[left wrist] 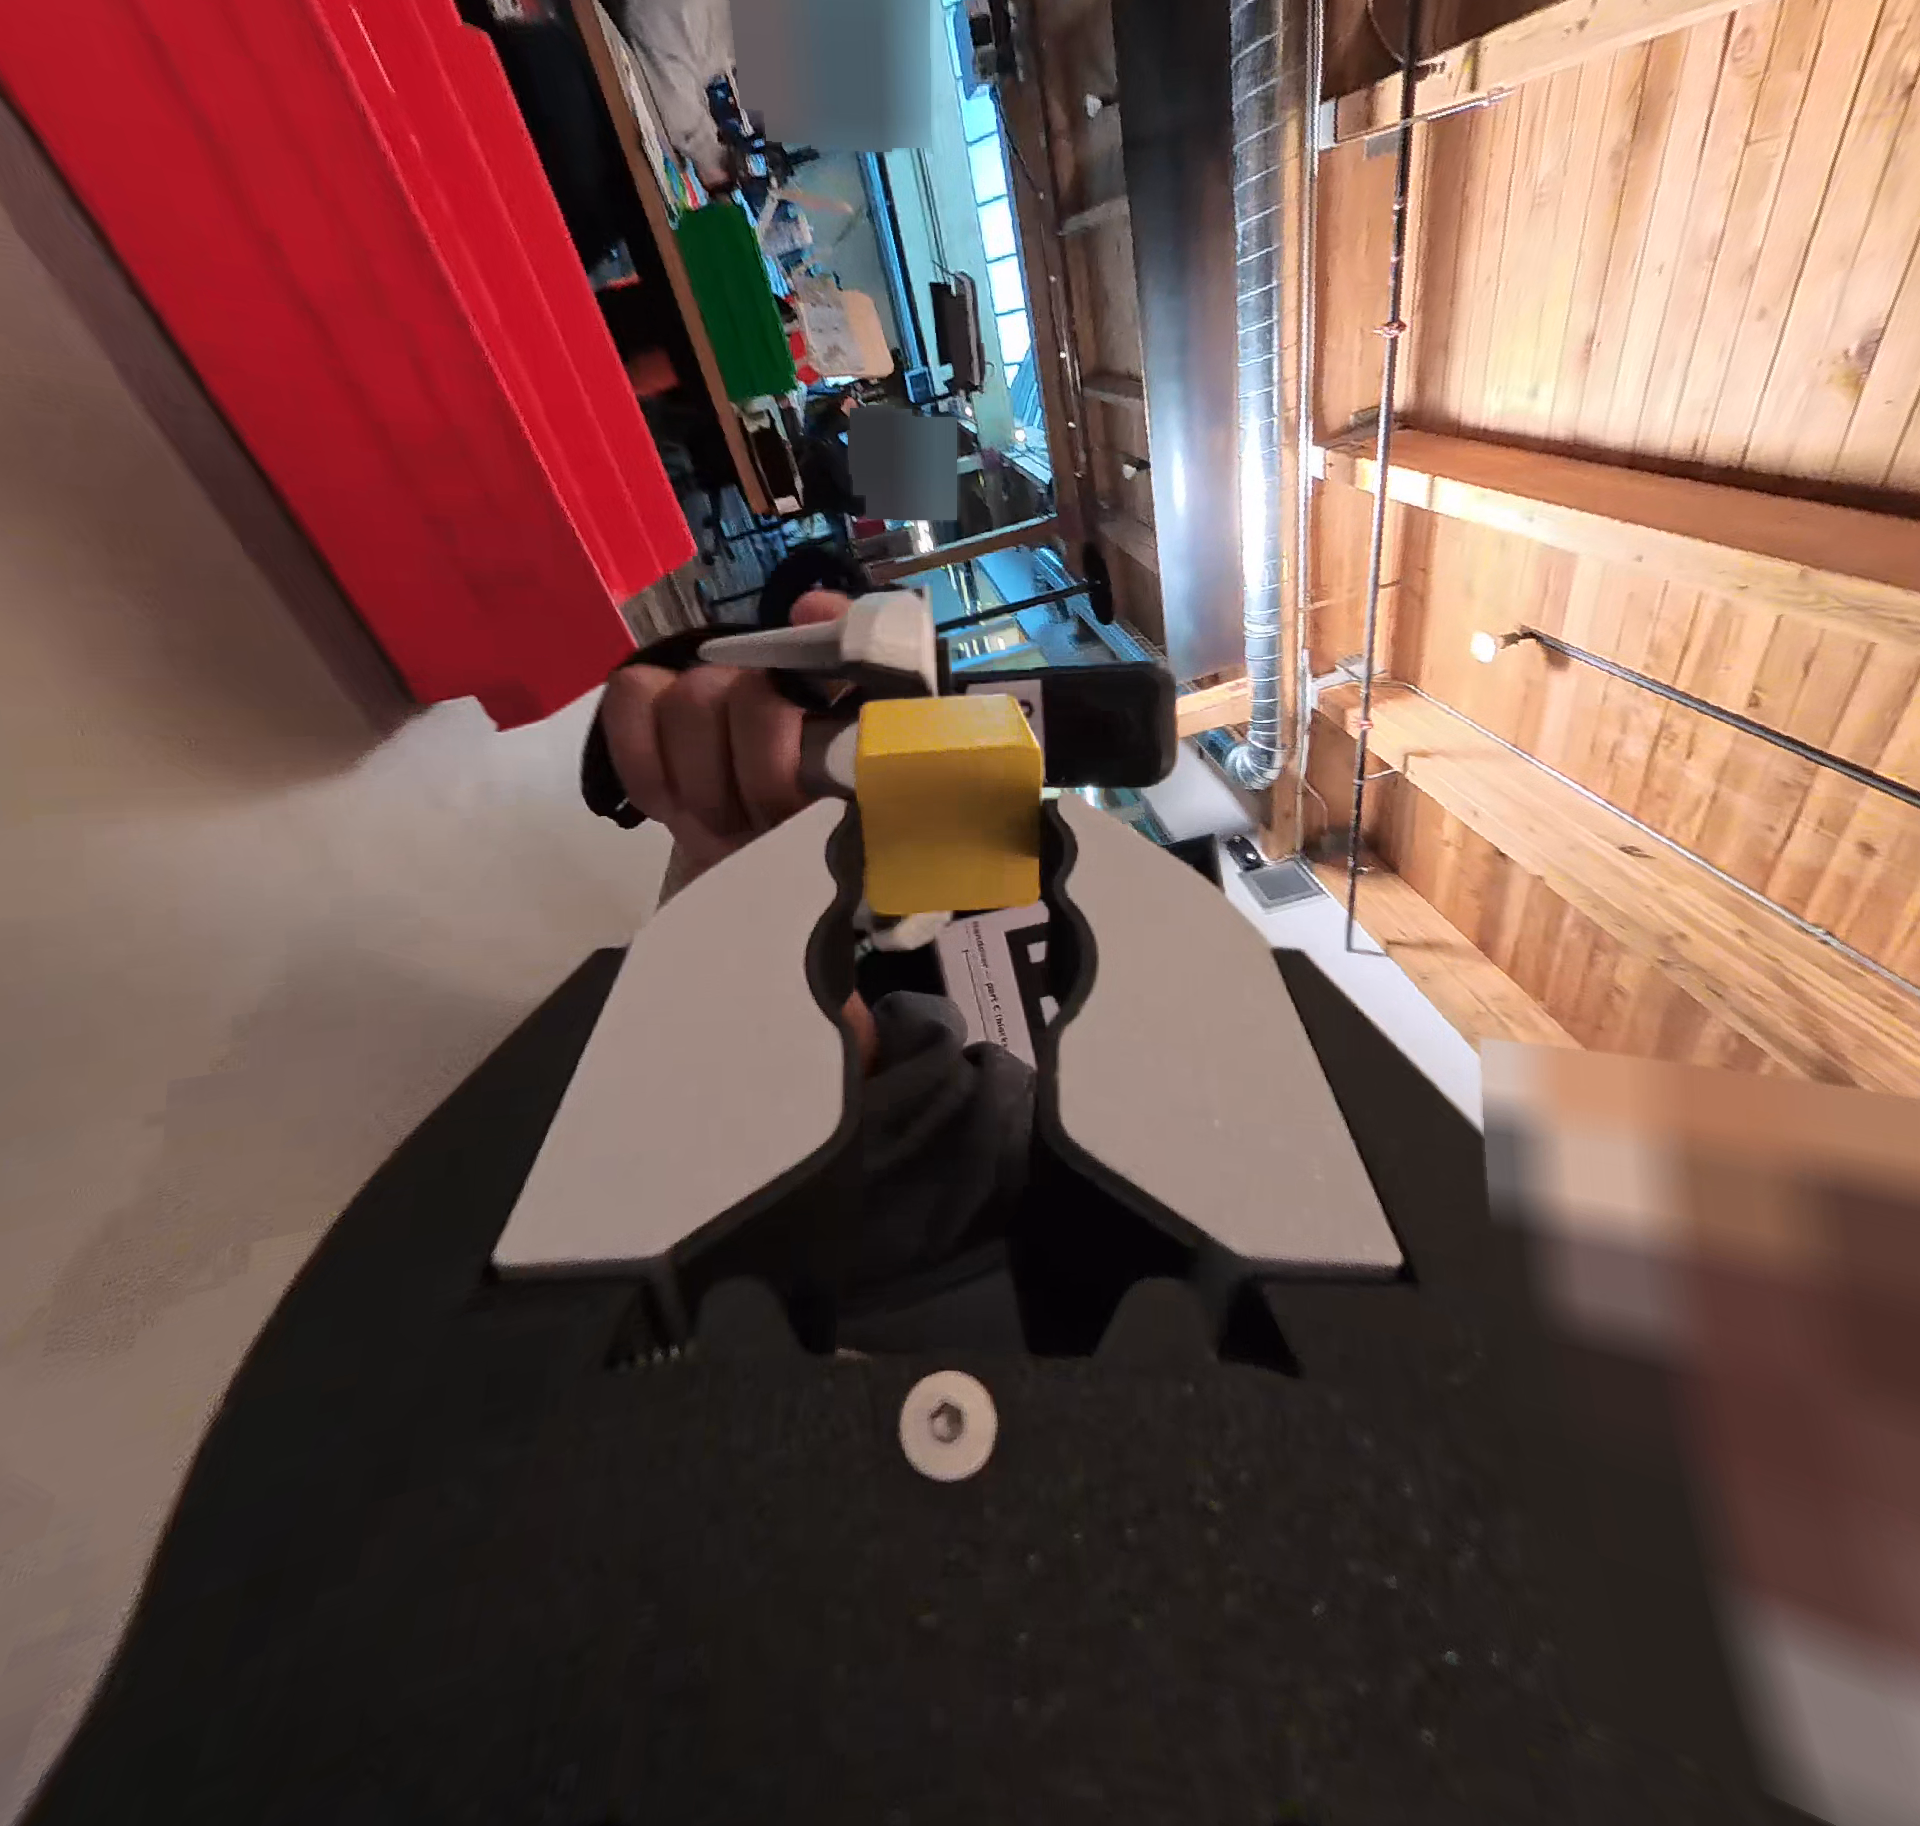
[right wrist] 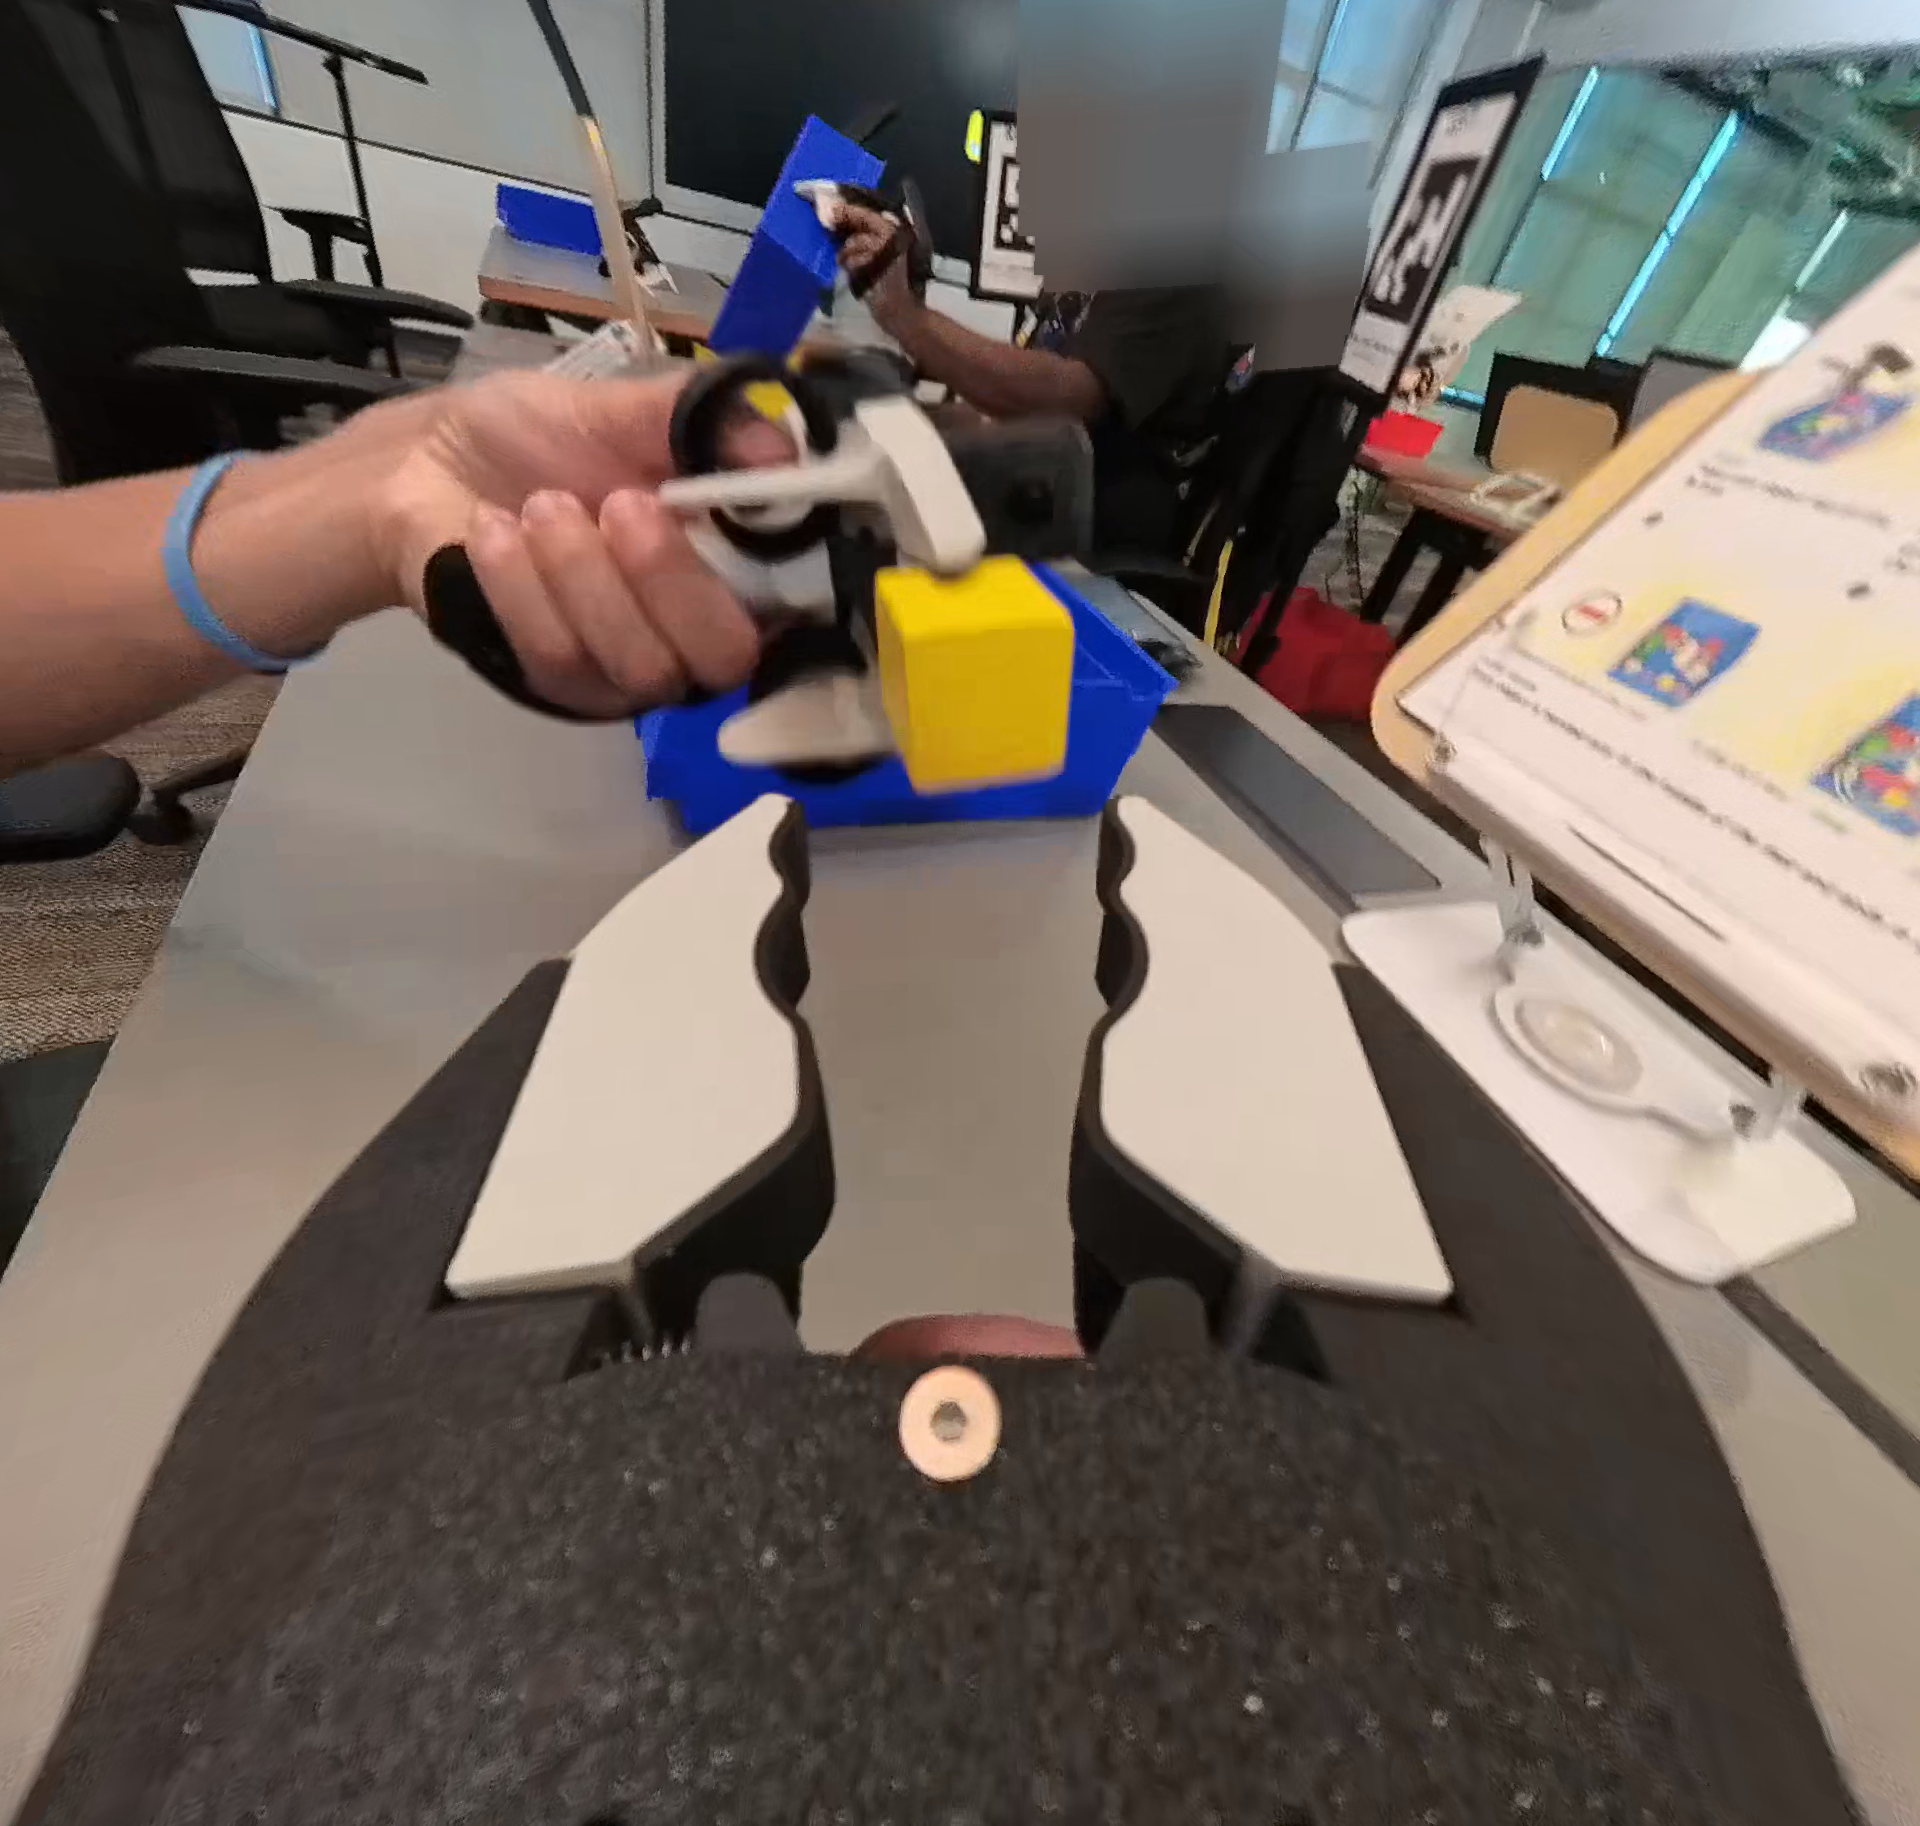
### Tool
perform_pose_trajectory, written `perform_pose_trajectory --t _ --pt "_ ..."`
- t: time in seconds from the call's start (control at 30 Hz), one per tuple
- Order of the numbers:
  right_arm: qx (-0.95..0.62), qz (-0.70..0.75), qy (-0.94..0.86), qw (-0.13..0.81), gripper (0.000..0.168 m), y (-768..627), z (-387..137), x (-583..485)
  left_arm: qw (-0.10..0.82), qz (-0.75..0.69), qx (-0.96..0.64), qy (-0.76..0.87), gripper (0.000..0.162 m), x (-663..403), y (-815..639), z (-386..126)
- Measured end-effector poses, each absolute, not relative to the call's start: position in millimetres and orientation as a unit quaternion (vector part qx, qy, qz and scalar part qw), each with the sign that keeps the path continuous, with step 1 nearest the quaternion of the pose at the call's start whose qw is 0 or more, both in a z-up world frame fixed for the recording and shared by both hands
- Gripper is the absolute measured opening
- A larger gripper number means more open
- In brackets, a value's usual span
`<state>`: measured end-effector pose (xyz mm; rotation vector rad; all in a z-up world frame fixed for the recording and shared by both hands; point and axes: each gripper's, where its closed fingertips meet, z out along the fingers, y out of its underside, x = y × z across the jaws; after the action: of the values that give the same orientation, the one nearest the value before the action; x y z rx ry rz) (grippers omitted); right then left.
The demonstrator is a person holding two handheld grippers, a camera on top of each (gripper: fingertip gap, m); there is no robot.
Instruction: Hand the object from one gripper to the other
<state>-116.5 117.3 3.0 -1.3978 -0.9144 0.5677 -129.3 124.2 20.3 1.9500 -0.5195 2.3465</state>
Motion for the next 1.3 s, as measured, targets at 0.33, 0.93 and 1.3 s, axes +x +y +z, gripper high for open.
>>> perform_pose_trajectory --t 0.33,0.93,1.3 --pt "-0.614 0.289 -0.416 0.606 0.035 126 -3 -124 0.056 0.767 0.614 -0.180 0.032 -115 115 4" --pt "-0.941 -0.042 0.023 0.334 0.035 131 -70 220 -0.300 0.491 0.764 -0.294 0.042 -224 68 -119" --pt "-0.997 -0.042 0.057 0.037 0.035 77 -179 238 -0.297 0.472 0.768 -0.316 0.040 -215 65 -133"
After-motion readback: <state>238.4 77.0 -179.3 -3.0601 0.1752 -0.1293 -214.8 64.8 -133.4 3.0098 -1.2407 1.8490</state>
